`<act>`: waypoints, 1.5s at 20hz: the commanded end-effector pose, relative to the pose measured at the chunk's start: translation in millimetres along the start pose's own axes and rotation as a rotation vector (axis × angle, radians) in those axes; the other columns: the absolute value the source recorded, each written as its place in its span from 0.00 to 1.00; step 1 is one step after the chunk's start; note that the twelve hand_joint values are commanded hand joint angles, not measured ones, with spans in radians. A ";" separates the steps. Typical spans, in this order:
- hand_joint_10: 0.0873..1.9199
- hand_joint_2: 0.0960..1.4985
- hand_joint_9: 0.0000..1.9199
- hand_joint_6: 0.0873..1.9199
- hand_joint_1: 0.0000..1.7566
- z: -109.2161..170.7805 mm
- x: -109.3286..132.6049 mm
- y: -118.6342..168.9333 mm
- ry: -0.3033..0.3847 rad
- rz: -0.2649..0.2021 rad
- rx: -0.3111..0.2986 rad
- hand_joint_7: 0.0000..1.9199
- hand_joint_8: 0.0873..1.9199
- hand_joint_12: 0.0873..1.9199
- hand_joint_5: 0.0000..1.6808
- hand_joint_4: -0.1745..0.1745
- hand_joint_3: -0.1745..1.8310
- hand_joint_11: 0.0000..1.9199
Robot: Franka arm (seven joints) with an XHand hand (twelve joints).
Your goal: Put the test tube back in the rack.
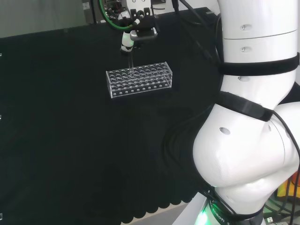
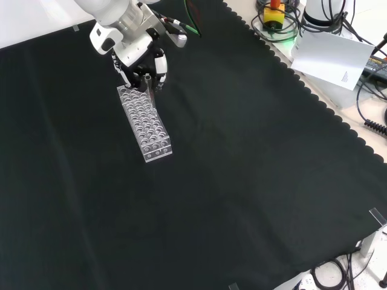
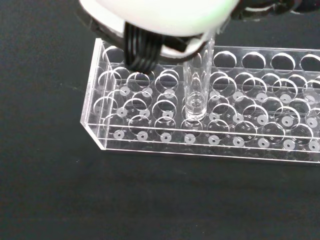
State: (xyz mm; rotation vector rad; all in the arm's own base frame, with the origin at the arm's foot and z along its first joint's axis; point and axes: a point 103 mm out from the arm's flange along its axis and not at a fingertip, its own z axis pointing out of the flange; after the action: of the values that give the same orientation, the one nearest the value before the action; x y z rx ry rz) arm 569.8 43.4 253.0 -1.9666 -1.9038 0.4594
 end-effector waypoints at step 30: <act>0.13 0.37 0.89 0.20 0.70 17.0 -3.9 8.6 -0.007 -0.001 0.024 0.97 0.19 0.52 0.83 0.00 0.42 0.54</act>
State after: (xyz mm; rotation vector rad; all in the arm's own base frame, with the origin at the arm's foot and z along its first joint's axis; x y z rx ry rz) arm 569.1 38.9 235.0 -1.9493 -1.8986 0.4812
